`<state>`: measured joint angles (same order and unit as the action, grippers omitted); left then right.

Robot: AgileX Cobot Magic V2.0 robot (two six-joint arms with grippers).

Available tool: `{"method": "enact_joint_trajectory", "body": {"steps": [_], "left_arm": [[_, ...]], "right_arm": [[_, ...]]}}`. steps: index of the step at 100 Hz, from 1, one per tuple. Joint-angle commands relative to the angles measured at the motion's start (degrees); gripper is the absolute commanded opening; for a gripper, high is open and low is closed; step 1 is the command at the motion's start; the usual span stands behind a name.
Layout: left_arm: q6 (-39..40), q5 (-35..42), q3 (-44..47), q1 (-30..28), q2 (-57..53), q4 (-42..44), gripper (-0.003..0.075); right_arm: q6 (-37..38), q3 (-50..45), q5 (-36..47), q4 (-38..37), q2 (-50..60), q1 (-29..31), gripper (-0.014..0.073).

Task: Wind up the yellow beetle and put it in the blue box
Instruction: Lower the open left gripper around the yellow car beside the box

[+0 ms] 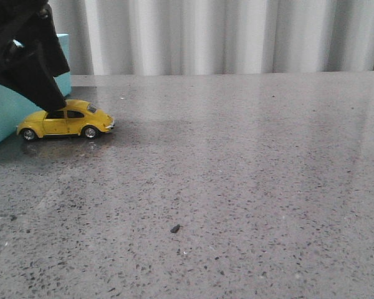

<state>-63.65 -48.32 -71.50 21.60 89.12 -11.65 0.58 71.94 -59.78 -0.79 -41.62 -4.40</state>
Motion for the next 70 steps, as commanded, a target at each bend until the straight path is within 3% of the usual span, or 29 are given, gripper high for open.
{"method": "enact_joint_trajectory", "body": {"steps": [1,70], "left_arm": [[-0.4,2.5,-2.0,0.5,-0.7,-1.2,0.0491],[-0.5,3.4,-3.2,0.6,5.1,0.2,0.0491]], "right_arm": [[-0.1,1.1,3.8,-0.2,0.0,-0.1,-0.0041],[-0.1,1.1,3.8,-0.2,0.0,-0.1,-0.0041]]}}
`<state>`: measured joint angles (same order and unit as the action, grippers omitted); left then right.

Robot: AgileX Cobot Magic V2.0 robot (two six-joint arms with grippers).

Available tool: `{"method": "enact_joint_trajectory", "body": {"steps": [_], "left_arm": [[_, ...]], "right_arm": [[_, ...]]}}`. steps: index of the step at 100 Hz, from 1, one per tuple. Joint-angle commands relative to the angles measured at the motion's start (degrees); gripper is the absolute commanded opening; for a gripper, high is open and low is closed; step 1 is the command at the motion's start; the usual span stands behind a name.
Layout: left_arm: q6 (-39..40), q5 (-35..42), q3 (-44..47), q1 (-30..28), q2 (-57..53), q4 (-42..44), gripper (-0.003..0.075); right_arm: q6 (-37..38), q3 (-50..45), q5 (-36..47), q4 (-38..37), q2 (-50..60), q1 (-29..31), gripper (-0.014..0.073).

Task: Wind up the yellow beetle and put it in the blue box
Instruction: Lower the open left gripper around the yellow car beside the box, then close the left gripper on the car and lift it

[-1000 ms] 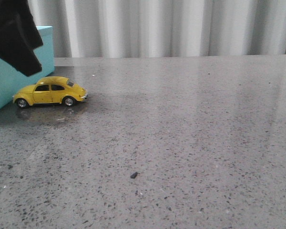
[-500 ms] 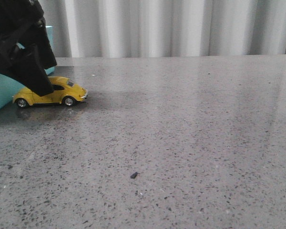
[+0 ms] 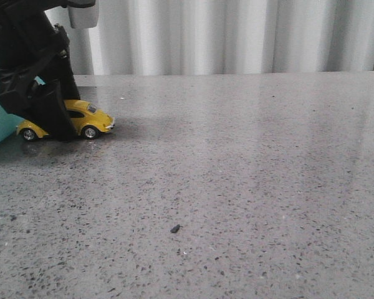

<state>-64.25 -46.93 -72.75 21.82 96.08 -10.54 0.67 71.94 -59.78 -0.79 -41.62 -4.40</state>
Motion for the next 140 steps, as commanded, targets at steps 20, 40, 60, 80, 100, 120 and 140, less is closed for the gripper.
{"method": "enact_joint_trajectory", "body": {"steps": [20,40,60,80,100,120,140], "left_arm": [[0.1,1.9,-1.9,0.4,-1.4,-0.9,0.049],[0.1,1.9,-1.9,0.4,-1.4,-0.9,0.0348],[0.1,1.6,-2.7,0.4,-1.4,-0.9,0.0161],[0.1,-1.9,-6.8,0.5,-1.4,-0.9,0.0113],[0.3,-8.7,-14.5,0.7,-1.5,-0.9,0.0113],[3.7,-15.2,-24.9,0.6,-1.7,-0.6,0.0113],[8.4,-19.9,-35.0,-1.2,-1.8,-0.1,0.0113]], "right_arm": [[-0.2,1.1,3.8,-0.2,0.0,-0.1,-0.0041],[-0.2,1.1,3.7,-0.2,0.0,-0.1,-0.0041],[-0.2,1.1,3.7,-0.2,0.0,-0.1,-0.0041],[-0.2,1.1,3.6,-0.2,0.0,-0.1,-0.0041],[-0.2,1.1,3.6,-0.2,0.0,-0.1,-0.0041],[-0.2,1.1,3.6,-0.2,0.0,-0.1,-0.0041],[-0.2,1.1,3.6,-0.2,0.0,-0.1,-0.0041]]}}
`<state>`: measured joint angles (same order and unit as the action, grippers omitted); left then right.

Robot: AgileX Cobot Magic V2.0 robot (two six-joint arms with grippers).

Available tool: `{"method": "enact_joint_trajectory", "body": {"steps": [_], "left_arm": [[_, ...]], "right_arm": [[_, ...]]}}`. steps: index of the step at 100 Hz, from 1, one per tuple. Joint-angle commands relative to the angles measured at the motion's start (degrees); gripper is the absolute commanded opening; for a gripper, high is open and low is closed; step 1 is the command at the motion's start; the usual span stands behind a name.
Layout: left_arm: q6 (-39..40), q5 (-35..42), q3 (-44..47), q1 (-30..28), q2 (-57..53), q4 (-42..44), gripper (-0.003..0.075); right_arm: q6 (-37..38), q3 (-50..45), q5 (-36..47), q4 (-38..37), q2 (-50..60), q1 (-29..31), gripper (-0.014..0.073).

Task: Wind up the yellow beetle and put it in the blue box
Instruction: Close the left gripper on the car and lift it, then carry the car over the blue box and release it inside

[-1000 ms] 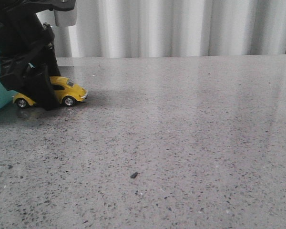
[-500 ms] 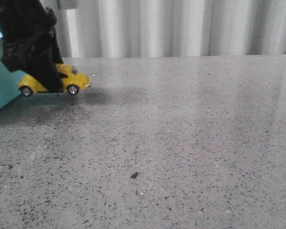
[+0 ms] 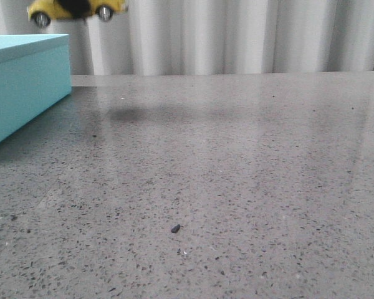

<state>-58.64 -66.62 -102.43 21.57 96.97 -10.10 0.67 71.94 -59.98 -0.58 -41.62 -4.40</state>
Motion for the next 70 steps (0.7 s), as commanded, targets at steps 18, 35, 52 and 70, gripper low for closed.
{"method": "enact_joint_trajectory", "body": {"steps": [18,35,52,70], "left_arm": [[6.6,-4.6,-8.7,-4.9,-3.4,1.4,0.0113],[10.6,-6.1,-8.7,-11.3,-4.4,1.5,0.0113],[16.2,-6.1,-8.7,-18.4,-4.8,1.5,0.0113],[28.0,-6.1,-8.7,-25.0,-4.8,1.5,0.0113]], "right_arm": [[-0.2,1.1,3.8,-0.4,0.0,-0.1,-0.0041],[-0.2,1.1,3.8,-0.4,0.0,-0.1,-0.0041],[-0.2,1.1,3.8,-0.4,0.0,-0.1,-0.0041],[-0.2,1.1,3.8,-0.4,0.0,-0.1,-0.0041]]}}
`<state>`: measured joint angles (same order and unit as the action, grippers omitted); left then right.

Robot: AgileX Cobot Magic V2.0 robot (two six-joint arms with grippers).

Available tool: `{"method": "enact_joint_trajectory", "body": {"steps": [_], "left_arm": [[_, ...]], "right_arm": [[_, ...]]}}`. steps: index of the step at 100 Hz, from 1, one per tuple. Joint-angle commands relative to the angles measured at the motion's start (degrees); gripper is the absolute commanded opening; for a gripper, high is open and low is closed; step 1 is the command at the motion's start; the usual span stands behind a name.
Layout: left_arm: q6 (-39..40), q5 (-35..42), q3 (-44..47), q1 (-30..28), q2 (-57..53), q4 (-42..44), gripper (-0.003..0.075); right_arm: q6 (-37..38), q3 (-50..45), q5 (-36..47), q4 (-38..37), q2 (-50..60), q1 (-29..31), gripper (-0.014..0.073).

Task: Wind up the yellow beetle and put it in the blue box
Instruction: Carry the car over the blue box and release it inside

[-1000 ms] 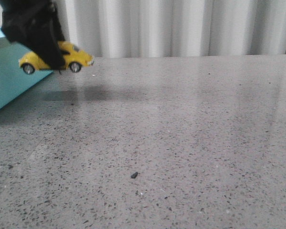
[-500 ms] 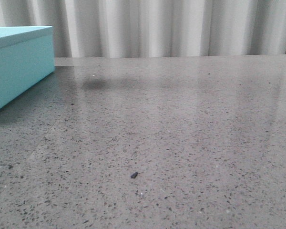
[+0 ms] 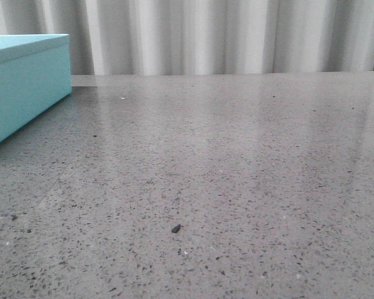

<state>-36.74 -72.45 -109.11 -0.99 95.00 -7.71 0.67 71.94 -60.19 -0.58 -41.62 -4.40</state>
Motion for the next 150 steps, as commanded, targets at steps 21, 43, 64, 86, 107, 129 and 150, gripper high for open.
{"method": "enact_joint_trajectory", "body": {"steps": [21,43,64,86,107,129,150], "left_arm": [[9.0,-0.3,0.2,-5.0,-2.6,-0.8,0.0113],[9.1,-0.3,5.1,-5.0,-0.2,-0.8,0.0113],[9.1,-0.3,8.6,-5.0,3.2,-1.1,0.0113],[9.1,-0.3,10.0,-5.0,6.2,-1.8,0.0118],[9.1,-0.3,10.0,-5.0,7.4,-4.1,0.0257],[9.1,-0.3,10.0,-5.0,7.4,-4.1,0.0358],[9.1,-0.3,10.0,-5.0,7.4,-4.1,0.0358]], "right_arm": [[-0.2,1.1,4.0,-0.4,0.0,-0.1,-0.0041],[-0.2,1.1,4.0,-0.4,0.0,-0.1,-0.0041],[-0.2,1.1,4.0,-0.4,0.0,-0.1,-0.0041],[-0.2,1.1,4.0,-0.4,0.0,-0.1,-0.0041],[-0.2,1.1,4.0,-0.4,0.0,-0.1,-0.0041],[-0.2,1.1,4.0,-0.4,0.0,-0.1,-0.0041],[-0.2,1.1,4.0,-0.4,0.0,-0.1,-0.0041]]}}
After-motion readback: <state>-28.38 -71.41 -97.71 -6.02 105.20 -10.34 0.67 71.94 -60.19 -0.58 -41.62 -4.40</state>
